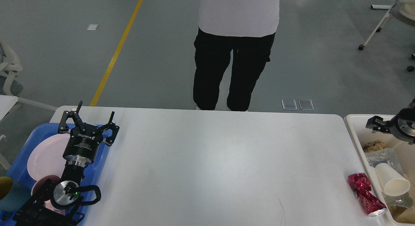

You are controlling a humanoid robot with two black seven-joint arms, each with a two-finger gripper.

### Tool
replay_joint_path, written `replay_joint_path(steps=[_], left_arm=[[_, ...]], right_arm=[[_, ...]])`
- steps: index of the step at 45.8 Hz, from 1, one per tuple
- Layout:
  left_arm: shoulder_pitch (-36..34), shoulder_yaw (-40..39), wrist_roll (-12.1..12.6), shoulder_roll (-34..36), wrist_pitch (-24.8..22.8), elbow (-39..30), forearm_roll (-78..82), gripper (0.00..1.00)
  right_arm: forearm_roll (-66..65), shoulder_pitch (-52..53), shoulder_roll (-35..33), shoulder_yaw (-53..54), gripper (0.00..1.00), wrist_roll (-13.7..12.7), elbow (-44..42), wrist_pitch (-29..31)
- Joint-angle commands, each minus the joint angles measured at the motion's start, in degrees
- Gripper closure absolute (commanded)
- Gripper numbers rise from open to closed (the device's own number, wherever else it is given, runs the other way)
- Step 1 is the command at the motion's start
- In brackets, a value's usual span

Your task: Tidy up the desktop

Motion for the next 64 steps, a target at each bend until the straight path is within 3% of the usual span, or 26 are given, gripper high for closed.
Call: replay_joint_path(steps=[1,7,12,21,27,39,45,64], left_arm=[[0.0,0.0,0.0,0.0,0.0,0.0,0.0,0.04],[0.0,0.0,0.0,0.0,0.0,0.0,0.0,0.04],[0.0,0.0,0.0,0.0,0.0,0.0,0.0,0.04],[0.0,0.0,0.0,0.0,0.0,0.1,0.0,0.04],[0.0,0.0,-0.1,0.0,0.1,0.0,0.0,0.04],[0.0,0.1,-0.1,0.0,0.0,0.0,0.0,0.04],[0.0,0.1,-0.1,0.0,0.0,0.0,0.0,0.04],[0.0,0.1,-0.1,0.0,0.0,0.0,0.0,0.04]], right_arm=[[0.1,12.9,2.7,-3.5,0.00,-0.1,5.6,15.6],[0.1,22.8,5.3,-3.5,0.00,-0.1,9.9,29.1],[0.1,31.2,6.5,-3.5,0.00,-0.2,16.4,35.2],[0.3,45.8,4.2,-4.3,0.00,-0.2,33.3,37.4],[0.4,49.8,1.7,-4.3,0.00,-0.6,39.3,37.6],[0.3,49.9,-1.2,-6.7,0.00,-1.6,39.4,36.5],[0.2,49.3,-1.4,-6.8,0.05,-1.5,39.2,35.4],[-9.8,27.6,-3.9,-5.1,0.11,-0.7,37.6,14.2]])
